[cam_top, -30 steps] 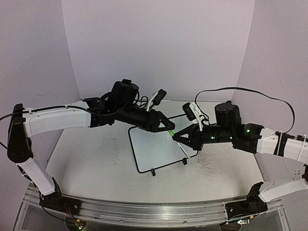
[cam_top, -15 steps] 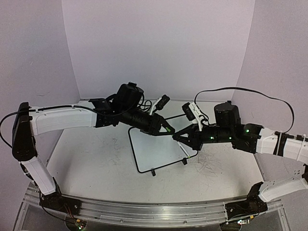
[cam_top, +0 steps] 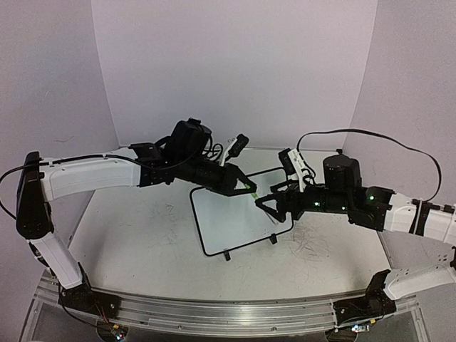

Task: Write a sentence on the whiteboard
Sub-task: Pass from the right arm to the left, then open the pen cap from the whiteboard marker.

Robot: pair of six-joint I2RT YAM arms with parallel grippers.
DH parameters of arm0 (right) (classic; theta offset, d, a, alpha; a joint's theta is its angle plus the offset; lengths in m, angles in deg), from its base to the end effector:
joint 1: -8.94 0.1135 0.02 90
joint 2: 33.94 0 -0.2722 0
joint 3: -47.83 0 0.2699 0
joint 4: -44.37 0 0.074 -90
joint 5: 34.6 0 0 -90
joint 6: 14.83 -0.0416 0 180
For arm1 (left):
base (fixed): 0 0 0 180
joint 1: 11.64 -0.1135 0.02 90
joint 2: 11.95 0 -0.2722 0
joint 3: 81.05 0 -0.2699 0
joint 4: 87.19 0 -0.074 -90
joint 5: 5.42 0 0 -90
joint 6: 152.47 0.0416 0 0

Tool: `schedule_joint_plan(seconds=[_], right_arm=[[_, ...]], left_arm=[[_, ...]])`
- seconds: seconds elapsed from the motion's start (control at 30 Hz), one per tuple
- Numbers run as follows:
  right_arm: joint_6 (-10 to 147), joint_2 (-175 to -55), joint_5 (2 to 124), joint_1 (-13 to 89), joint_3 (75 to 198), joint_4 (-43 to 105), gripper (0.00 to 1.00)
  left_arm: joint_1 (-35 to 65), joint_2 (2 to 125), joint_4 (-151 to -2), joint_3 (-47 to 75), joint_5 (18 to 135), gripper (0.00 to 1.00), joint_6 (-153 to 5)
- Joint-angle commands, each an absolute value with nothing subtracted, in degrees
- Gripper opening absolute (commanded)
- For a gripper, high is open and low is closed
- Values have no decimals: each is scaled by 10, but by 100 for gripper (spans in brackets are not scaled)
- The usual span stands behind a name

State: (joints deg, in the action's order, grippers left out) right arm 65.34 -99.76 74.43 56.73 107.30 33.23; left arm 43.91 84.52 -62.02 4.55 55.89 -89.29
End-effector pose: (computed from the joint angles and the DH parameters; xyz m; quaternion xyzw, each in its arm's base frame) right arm 0.1813 0.2201 0.2979 -0.3511 0.7203 0.3979 0.4468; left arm 0.2203 -0.3565 0.3236 0.3302 0.7692 -0.4914 0.2404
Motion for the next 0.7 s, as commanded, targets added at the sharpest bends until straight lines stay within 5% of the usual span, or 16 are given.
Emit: schedule_joint_plan(seconds=[0.0, 0.17, 0.67], right_arm=[[595, -937, 623, 569, 1050, 366, 98], [556, -900, 559, 568, 1033, 378, 98], [348, -955, 845, 567, 1051, 680, 97]], left_arm=[[438, 775, -644, 37, 610, 0, -875], [437, 720, -726, 84, 624, 0, -885], [438, 663, -869, 138, 586, 0, -950]])
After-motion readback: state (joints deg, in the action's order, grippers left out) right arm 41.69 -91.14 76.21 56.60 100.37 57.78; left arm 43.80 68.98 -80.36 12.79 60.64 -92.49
